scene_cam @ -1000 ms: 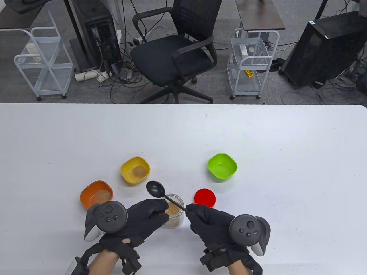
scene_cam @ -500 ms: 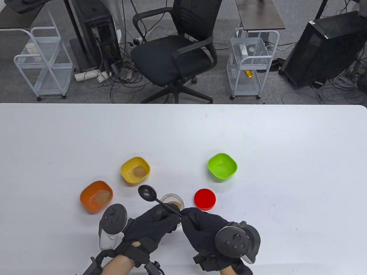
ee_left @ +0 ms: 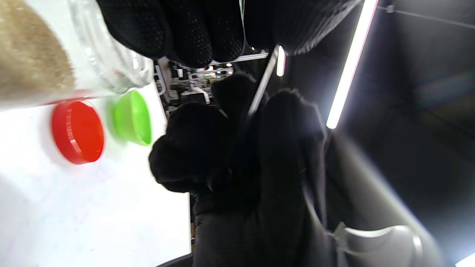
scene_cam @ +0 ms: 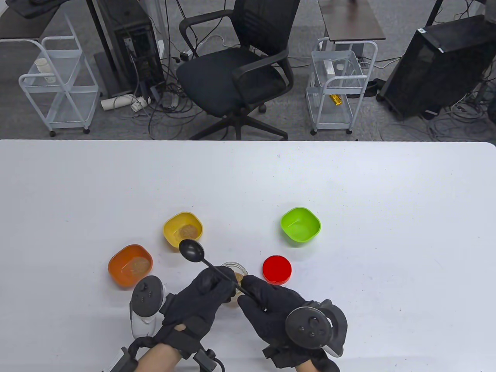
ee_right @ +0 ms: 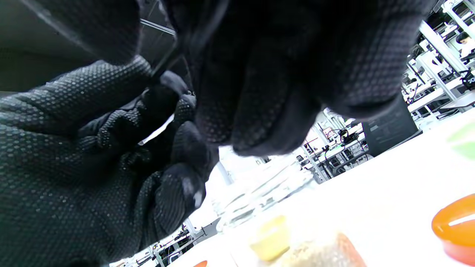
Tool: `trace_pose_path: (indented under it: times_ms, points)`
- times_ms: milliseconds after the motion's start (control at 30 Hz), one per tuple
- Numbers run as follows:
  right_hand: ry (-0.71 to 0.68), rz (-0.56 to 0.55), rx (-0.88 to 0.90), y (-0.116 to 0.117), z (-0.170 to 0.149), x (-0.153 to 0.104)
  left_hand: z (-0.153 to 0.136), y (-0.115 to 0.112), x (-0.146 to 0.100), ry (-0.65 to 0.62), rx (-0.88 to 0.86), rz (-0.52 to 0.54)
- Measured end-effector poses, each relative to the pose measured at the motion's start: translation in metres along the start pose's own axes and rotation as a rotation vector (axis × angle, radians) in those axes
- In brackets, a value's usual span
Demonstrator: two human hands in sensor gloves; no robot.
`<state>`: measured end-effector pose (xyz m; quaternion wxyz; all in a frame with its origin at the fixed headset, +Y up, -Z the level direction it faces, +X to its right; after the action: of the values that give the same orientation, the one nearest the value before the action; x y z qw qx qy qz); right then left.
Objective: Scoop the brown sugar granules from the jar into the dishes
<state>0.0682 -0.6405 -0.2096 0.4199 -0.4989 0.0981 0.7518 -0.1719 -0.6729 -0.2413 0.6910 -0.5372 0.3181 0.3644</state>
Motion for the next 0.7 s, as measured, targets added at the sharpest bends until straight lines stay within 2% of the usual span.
trace_pose_path:
  times_ms: [300, 500, 700]
  points:
    - [0.064, -0.036, 0.011, -0.007, -0.012, 0.000, 0.009, 0.036, -0.008, -0.098, 0.020, 0.142]
    - [0.093, -0.036, 0.000, -0.007, -0.018, 0.000, 0.005, 0.052, -0.010, -0.085, 0.001, 0.155]
    - [0.120, -0.030, 0.004, -0.007, -0.024, 0.000, 0.007, 0.060, -0.012, -0.069, 0.103, 0.173]
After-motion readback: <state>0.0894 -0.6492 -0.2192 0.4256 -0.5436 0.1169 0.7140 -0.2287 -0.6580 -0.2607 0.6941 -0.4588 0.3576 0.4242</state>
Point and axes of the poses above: the tracker on the back of each hand, its own z axis roughly to the thumb side, its own x axis roughly from the wrist to the fingertips, y = z × x, the point moved 1 cm from there along x, roughly from the wrist to the fingertips, and after that the axes turned 7 degrees about -z, right-handed, at the moved point
